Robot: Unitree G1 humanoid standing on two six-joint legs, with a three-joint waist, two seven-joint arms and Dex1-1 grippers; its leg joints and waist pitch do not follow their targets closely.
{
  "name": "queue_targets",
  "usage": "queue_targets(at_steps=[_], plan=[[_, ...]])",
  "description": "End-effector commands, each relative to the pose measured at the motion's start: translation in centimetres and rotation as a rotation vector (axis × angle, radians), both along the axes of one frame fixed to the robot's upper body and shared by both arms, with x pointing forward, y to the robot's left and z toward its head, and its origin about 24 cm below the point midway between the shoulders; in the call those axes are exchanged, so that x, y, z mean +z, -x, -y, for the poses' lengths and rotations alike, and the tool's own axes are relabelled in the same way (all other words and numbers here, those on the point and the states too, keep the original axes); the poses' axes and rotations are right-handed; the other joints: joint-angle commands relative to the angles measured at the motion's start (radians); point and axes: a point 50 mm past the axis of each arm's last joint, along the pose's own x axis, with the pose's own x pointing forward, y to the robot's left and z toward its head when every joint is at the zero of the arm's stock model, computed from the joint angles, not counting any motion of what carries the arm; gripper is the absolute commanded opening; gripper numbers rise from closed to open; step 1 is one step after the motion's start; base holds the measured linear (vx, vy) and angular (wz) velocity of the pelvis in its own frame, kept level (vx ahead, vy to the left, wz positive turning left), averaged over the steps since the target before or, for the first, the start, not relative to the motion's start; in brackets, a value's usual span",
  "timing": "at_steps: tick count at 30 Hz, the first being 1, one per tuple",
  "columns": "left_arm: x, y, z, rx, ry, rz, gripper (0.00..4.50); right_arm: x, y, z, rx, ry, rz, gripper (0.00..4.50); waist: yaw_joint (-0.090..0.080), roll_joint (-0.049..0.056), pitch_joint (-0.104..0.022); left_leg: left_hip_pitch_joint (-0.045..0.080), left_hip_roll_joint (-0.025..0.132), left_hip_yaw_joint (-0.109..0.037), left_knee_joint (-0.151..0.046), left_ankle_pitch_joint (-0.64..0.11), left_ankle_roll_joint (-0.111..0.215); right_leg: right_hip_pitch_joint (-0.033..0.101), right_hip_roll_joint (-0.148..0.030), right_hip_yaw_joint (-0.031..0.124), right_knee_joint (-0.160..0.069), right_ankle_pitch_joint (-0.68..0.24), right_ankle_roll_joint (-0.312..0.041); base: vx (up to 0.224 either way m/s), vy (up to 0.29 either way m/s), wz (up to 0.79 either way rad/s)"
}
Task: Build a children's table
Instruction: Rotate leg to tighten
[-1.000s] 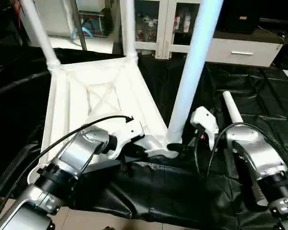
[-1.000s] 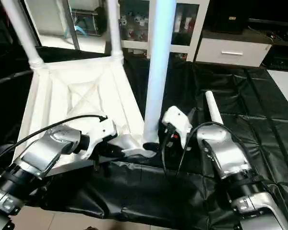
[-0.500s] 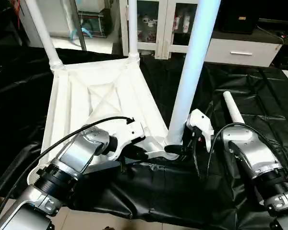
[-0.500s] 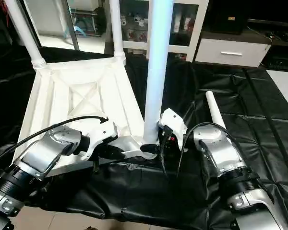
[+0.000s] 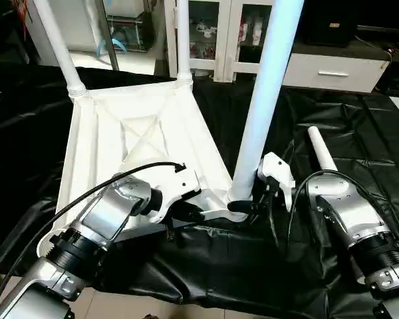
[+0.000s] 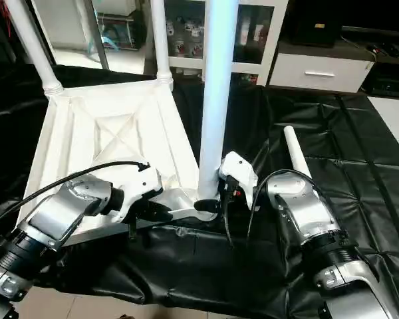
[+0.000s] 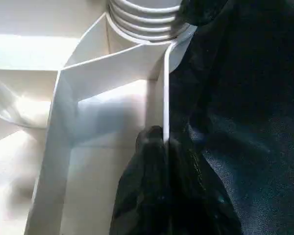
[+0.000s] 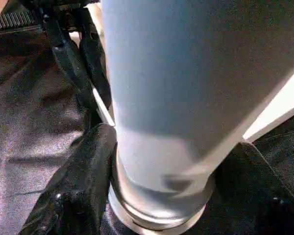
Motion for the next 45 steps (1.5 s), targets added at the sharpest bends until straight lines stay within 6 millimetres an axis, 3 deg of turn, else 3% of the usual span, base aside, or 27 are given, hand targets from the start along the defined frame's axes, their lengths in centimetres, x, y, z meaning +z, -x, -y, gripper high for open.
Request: queue_targets(at_steps=[1, 7, 10, 11, 13, 14, 16, 21, 22, 24, 25, 26, 32, 33, 34, 35, 37, 38, 39, 40, 41, 42, 43, 45], plan=[[-2.2, 1.8, 0.7, -0.075, -0.041, -0.126, 0.00, -0.2, 0.0, 0.0, 0.009, 0.035, -0.007, 2.63, -0.001, -0.009, -0.059, 0.011, 0.060, -0.026, -0.071, -0.152, 0.071, 0.050, -0.058, 0.044, -0.046, -0.187, -0.278, 0.000, 0.000, 0.00], [-2.2, 1.1, 0.9, -0.020, -0.016, -0.098, 0.00, -0.7, -0.7, -0.1, -0.105, 0.012, 0.007, 2.63, -0.005, -0.011, -0.056, 0.011, 0.059, -0.025, -0.073, -0.171, 0.065, 0.049, -0.059, 0.044, -0.051, -0.218, -0.274, 0.000, 0.000, 0.00], [-2.1, -0.8, 1.7, 0.166, 0.047, -0.034, 0.00, -1.7, -1.8, -0.5, -0.319, -0.022, 0.012, 2.62, -0.014, -0.011, -0.045, 0.017, 0.056, -0.027, -0.079, -0.267, 0.027, 0.043, -0.057, 0.042, -0.068, -0.359, -0.244, 0.000, 0.000, 0.00], [-2.1, -1.6, 2.0, 0.243, 0.064, -0.008, 0.00, -2.1, -2.1, -0.8, -0.399, -0.038, 0.005, 2.62, -0.019, -0.012, -0.044, 0.024, 0.052, -0.033, -0.078, -0.327, 0.000, 0.042, -0.059, 0.036, -0.079, -0.466, -0.207, -0.054, 0.007, -0.04], [-2.1, -1.9, 2.1, 0.273, 0.074, -0.003, 0.00, -2.3, -2.2, -1.1, -0.426, -0.046, -0.004, 2.62, -0.031, -0.015, -0.045, 0.024, 0.052, -0.042, -0.082, -0.376, -0.015, 0.040, -0.061, 0.032, -0.090, -0.545, -0.155, -0.056, 0.011, -0.04], [-2.0, -2.6, 2.4, 0.343, 0.098, 0.008, 0.00, -2.6, -2.4, -1.7, -0.502, -0.067, -0.013, 2.62, -0.037, -0.015, -0.044, 0.021, 0.050, -0.041, -0.082, -0.378, -0.006, 0.036, -0.060, 0.033, -0.093, -0.556, -0.143, 0.000, 0.000, 0.00], [-1.9, -3.1, 2.7, 0.389, 0.112, 0.015, 0.00, -2.9, -2.5, -2.1, -0.561, -0.078, -0.019, 2.62, -0.035, -0.015, -0.046, 0.027, 0.050, -0.040, -0.080, -0.376, -0.005, 0.031, -0.060, 0.033, -0.097, -0.566, -0.135, 0.000, 0.000, 0.00], [-1.4, -5.7, 3.4, 0.646, 0.112, 0.143, 0.00, -4.4, -3.8, -3.8, -1.065, -0.143, -0.055, 2.61, -0.045, -0.013, -0.045, 0.023, 0.045, -0.045, -0.082, -0.382, -0.012, 0.024, -0.060, 0.025, -0.109, -0.606, -0.101, 0.000, 0.000, 0.00], [-1.4, -5.7, 3.4, 0.646, 0.112, 0.143, 0.00, -4.4, -3.8, -3.8, -1.065, -0.143, -0.055, 2.61, -0.047, -0.013, -0.046, 0.025, 0.041, -0.042, -0.080, -0.385, -0.012, 0.018, -0.059, 0.026, -0.112, -0.609, -0.099, 0.000, 0.000, 0.00], [-1.3, -6.4, 3.9, 0.736, 0.128, 0.184, 0.00, -4.9, -3.8, -4.6, -1.269, -0.143, -0.051, 2.60, -0.050, -0.011, -0.048, 0.027, 0.043, -0.043, -0.082, -0.393, -0.012, 0.017, -0.058, 0.025, -0.111, -0.588, -0.098, 0.000, 0.000, 0.00], [-1.3, -6.4, 3.9, 0.739, 0.129, 0.186, 0.00, -4.9, -3.8, -4.7, -1.273, -0.142, -0.050, 2.58, -0.049, -0.010, -0.049, 0.034, 0.043, -0.039, -0.080, -0.404, -0.015, 0.008, -0.056, 0.027, -0.112, -0.568, -0.104, 0.000, 0.000, 0.00], [-1.3, -6.5, 4.2, 0.759, 0.132, 0.198, 0.00, -4.7, -3.8, -5.8, -1.308, -0.147, -0.028, 2.58, -0.048, -0.010, -0.049, 0.031, 0.043, -0.040, -0.083, -0.408, -0.014, 0.012, -0.054, 0.027, -0.108, -0.542, -0.109, 0.000, 0.000, 0.00], [-1.2, -6.7, 4.3, 0.741, 0.122, 0.217, 0.00, -3.0, -4.5, -7.2, -1.247, -0.179, 0.073, 2.56, -0.037, -0.011, -0.053, 0.018, 0.046, -0.036, -0.090, -0.366, -0.005, 0.023, -0.058, 0.037, -0.090, -0.421, -0.134, 0.000, 0.000, 0.00], [-1.3, -6.7, 4.2, 0.739, 0.120, 0.218, 0.00, -3.0, -4.6, -7.2, -1.244, -0.177, 0.080, 2.56, -0.037, -0.019, -0.053, 0.015, 0.047, -0.034, -0.089, -0.354, 0.000, 0.025, -0.058, 0.038, -0.089, -0.408, -0.139, 0.000, 0.000, 0.00], [-1.4, -6.7, 4.0, 0.734, 0.114, 0.218, 0.00, -2.7, -4.7, -7.1, -1.225, -0.216, 0.079, 2.56, -0.034, -0.016, -0.052, 0.014, 0.046, -0.033, -0.089, -0.338, 0.007, 0.027, -0.059, 0.040, -0.086, -0.399, -0.147, 0.000, 0.000, 0.00], [-1.5, -6.7, 3.9, 0.732, 0.113, 0.218, 0.00, -2.6, -4.7, -7.0, -1.221, -0.224, 0.080, 3.26, -0.033, -0.016, -0.052, 0.015, 0.047, -0.032, -0.088, -0.330, 0.014, 0.028, -0.060, 0.040, -0.086, -0.398, -0.148, 0.000, 0.000, 0.00], [-1.7, -6.6, 3.6, 0.714, 0.102, 0.211, 0.00, -2.2, -4.8, -6.6, -1.202, -0.247, 0.100, 3.32, -0.033, -0.014, -0.052, 0.012, 0.046, -0.031, -0.088, -0.324, 0.023, 0.029, -0.060, 0.041, -0.087, -0.399, -0.150, 0.000, 0.000, 0.00], [-1.7, -6.5, 3.5, 0.705, 0.100, 0.208, 0.00, -2.0, -4.8, -6.5, -1.189, -0.250, 0.106, 3.47, -0.040, -0.017, -0.051, -0.006, 0.045, -0.038, -0.093, -0.305, 0.023, 0.044, -0.063, 0.039, -0.081, -0.404, -0.141, 0.000, 0.000, 0.00], [-1.8, -6.4, 3.4, 0.695, 0.098, 0.206, 0.00, -1.9, -4.8, -6.3, -1.170, -0.254, 0.113, 3.47, -0.043, -0.012, -0.051, -0.011, 0.046, -0.043, -0.096, -0.301, 0.020, 0.050, -0.061, 0.035, -0.079, -0.412, -0.136, 0.000, 0.000, 0.00], [-1.8, -6.3, 3.2, 0.678, 0.093, 0.197, 0.00, -1.6, -4.8, -5.9, -1.143, -0.259, 0.121, 3.69, -0.046, -0.013, -0.053, -0.008, 0.050, -0.042, -0.094, -0.288, 0.020, 0.046, -0.062, 0.035, -0.082, -0.399, -0.133, 0.000, 0.000, 0.00], [-1.9, -6.2, 3.1, 0.661, 0.090, 0.189, 0.00, -1.4, -4.8, -5.6, -1.118, -0.263, 0.123, 3.69, -0.048, -0.015, -0.057, 0.002, 0.050, -0.038, -0.088, -0.278, 0.022, 0.038, -0.060, 0.038, -0.079, -0.361, -0.151, 0.000, 0.000, 0.00], [-2.0, -5.9, 2.8, 0.629, 0.086, 0.175, 0.00, -1.2, -4.7, -5.1, -1.069, -0.264, 0.124, 3.73, -0.047, -0.010, -0.058, 0.004, 0.050, -0.036, -0.086, -0.267, 0.027, 0.039, -0.059, 0.039, -0.076, -0.329, -0.167, 0.000, 0.000, 0.00], [-2.0, -5.7, 2.7, 0.600, 0.080, 0.161, 0.00, -0.9, -4.6, -4.6, -1.029, -0.266, 0.119, 3.77, -0.047, -0.014, -0.062, -0.002, 0.050, -0.033, -0.081, -0.218, 0.046, 0.046, -0.059, 0.042, -0.065, -0.243, -0.198, 0.000, 0.000, 0.00], [-2.2, -5.2, 2.2, 0.546, 0.063, 0.135, 0.00, -0.4, -4.4, -3.9, -0.934, -0.277, 0.105, 4.07, -0.044, -0.005, -0.064, -0.006, 0.049, -0.030, -0.074, -0.148, 0.085, 0.052, -0.058, 0.039, -0.053, -0.138, -0.237, 0.000, 0.000, 0.00]])
